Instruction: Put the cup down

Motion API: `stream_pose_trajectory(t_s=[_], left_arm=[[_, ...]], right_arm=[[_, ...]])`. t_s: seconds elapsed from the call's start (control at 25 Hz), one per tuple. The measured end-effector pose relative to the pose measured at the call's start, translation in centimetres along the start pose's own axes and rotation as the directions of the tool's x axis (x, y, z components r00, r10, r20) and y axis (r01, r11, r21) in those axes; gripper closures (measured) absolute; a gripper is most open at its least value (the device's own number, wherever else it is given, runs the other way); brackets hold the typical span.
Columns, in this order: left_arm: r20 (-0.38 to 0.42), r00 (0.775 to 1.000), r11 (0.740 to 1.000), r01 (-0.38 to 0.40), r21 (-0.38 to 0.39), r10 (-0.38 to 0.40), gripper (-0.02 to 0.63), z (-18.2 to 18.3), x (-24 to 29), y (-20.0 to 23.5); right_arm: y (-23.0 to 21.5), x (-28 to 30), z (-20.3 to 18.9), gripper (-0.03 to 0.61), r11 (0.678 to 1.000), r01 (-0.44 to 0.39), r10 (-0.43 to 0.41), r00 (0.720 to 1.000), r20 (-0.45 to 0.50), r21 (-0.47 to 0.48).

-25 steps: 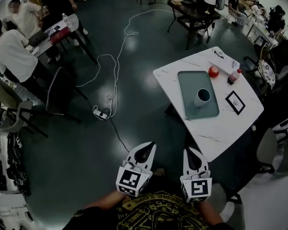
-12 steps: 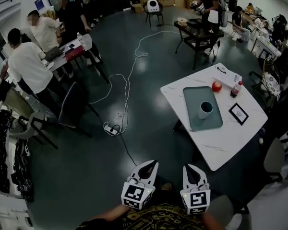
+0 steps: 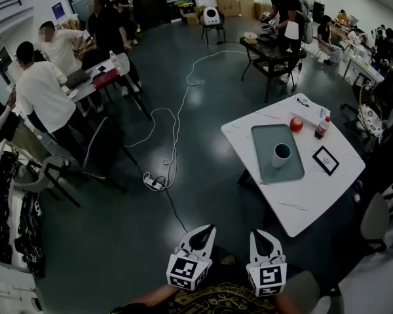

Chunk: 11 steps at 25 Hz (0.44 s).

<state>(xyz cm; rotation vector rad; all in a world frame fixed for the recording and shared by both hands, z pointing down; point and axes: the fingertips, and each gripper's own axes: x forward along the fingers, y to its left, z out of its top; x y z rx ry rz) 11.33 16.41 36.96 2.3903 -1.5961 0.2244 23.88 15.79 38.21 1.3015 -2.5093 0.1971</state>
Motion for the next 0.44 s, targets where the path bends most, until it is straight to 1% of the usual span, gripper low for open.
stream_pose_trajectory(t_s=[0.2, 0.44], left_arm=[[0.001, 1.0, 1.0, -0.001, -0.001, 0.001, 0.604, 0.23, 0.55, -0.16], [-0.012, 1.0, 1.0, 0.006, -0.005, -0.006, 0.603, 0.01, 1.05, -0.29]], right_arm=[[-0.61, 0.28, 0.09, 0.574, 1.0, 0.001, -0.001, 1.0, 0.006, 0.001], [-1.06, 0.46, -0.18, 0.574, 1.0, 0.006, -0.006, 1.0, -0.01, 0.012]])
